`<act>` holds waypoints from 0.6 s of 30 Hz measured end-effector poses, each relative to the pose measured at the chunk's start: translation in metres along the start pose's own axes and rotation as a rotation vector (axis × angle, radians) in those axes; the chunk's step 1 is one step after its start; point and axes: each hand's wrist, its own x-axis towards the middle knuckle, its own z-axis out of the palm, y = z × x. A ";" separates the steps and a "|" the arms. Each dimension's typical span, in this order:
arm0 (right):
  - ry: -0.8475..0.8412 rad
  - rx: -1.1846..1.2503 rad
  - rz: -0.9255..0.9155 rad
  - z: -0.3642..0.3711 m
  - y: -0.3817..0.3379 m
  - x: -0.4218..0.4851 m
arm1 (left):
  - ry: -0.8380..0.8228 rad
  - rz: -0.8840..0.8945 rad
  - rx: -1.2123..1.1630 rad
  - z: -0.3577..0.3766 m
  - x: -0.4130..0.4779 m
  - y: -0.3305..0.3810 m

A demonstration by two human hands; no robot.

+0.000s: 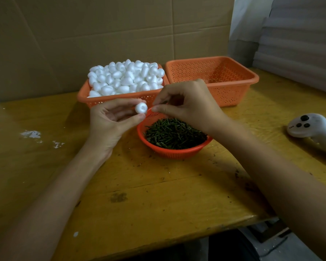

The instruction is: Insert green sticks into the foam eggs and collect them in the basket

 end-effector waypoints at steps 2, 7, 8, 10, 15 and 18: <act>0.010 -0.003 -0.013 0.001 -0.001 -0.001 | -0.004 0.005 0.015 0.001 0.000 0.001; 0.048 0.060 -0.022 0.004 -0.002 -0.003 | 0.008 0.016 0.025 0.004 -0.001 0.002; 0.052 0.059 -0.028 0.003 -0.002 -0.003 | 0.010 0.019 0.028 0.004 -0.001 0.002; 0.055 0.064 -0.033 0.003 -0.001 -0.002 | 0.015 0.020 0.026 0.004 -0.001 0.002; 0.015 0.085 -0.058 0.005 0.000 -0.002 | 0.007 0.024 0.013 0.003 -0.001 0.002; -0.002 0.082 -0.061 0.007 0.002 -0.003 | 0.010 0.014 0.000 0.003 -0.001 0.002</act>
